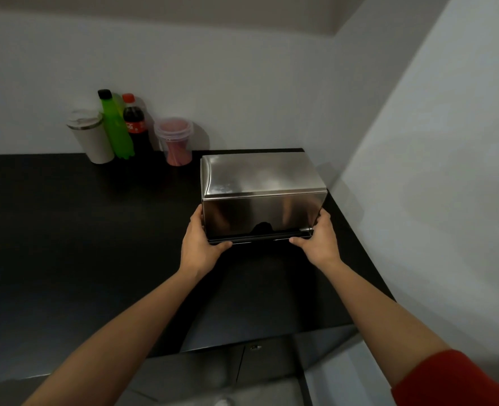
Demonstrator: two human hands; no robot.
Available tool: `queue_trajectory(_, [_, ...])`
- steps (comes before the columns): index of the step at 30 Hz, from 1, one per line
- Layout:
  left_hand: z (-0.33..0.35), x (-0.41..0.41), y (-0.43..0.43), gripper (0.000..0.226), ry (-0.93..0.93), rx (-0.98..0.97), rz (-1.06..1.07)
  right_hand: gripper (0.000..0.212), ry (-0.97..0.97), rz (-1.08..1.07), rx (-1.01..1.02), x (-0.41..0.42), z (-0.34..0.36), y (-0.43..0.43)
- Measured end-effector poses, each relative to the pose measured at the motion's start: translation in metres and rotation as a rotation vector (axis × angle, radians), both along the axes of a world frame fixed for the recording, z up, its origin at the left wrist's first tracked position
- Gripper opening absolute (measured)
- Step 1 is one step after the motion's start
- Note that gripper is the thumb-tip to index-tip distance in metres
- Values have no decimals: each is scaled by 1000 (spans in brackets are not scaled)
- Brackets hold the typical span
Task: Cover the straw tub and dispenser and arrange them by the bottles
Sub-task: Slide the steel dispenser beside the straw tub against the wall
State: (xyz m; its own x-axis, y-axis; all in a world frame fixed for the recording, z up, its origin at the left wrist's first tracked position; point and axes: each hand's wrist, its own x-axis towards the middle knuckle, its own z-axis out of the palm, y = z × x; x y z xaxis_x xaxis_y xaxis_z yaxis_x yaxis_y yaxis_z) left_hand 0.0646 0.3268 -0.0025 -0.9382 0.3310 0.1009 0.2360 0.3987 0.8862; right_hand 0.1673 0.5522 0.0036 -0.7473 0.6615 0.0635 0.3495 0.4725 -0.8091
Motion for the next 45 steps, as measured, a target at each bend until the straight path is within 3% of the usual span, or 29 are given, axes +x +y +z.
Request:
queue_trajectory(18, [1,-26,11,102,5,-41,18,87,-6,-30,-2,-31,-6,7])
queue_trajectory(45, [5,-168,50,96,7,-104,-26,86,-3,-62,1,-167,2,46])
